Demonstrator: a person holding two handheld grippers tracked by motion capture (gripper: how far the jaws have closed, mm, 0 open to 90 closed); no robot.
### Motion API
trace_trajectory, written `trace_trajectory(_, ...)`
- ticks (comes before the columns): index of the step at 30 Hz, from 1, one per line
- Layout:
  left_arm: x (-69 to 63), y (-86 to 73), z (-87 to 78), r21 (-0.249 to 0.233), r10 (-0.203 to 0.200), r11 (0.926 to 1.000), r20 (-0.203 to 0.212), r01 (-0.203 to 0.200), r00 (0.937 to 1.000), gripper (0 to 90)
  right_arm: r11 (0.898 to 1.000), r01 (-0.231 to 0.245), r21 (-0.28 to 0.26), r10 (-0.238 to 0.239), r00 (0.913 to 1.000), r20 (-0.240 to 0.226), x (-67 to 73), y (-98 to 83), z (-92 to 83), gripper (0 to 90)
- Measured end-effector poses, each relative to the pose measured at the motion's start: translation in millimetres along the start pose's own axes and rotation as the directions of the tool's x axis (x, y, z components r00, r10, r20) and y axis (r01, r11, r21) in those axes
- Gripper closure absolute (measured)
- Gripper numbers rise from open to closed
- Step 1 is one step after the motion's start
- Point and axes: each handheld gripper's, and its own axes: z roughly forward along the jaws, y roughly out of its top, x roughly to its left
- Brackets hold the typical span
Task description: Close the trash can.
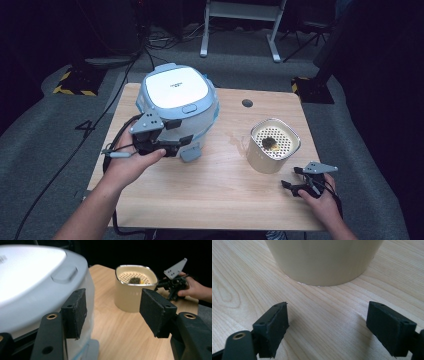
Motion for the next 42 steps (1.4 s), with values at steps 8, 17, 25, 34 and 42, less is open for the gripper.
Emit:
trace_trajectory(8,-1.1,-50.9,18.4,0.047,-0.043,0.998,0.01,0.042,0.999,38.6,1.0,0.0,0.0,0.0,1.0,0.0,0.0,0.0,0.0,17.8)
trace_trajectory(17,2.0,-104.2,44.7,0.147,-0.089,0.9852,-0.007,0.089,0.996,37.7,1.0,0.0,0.001,0.0,1.0,-0.001,-0.1,0.1,0.0,17.8)
trace_trajectory(25,5.2,-140.0,59.7,0.227,-0.125,0.9648,-0.052,0.133,0.9908,36.3,1.0,-0.001,0.0,0.001,1.0,-0.001,-0.1,0.1,0.0,17.8)
trace_trajectory(34,11.7,-167.8,72.8,0.339,-0.113,0.9282,-0.137,0.154,0.9841,29.2,1.0,0.0,0.0,0.0,1.0,-0.001,-0.1,0.1,0.0,17.8)
trace_trajectory(42,7.5,-168.4,74.8,0.383,-0.064,0.9136,-0.193,0.135,0.9791,13.7,1.0,0.001,0.0,-0.001,1.0,0.001,0.1,0.0,0.0,17.8)
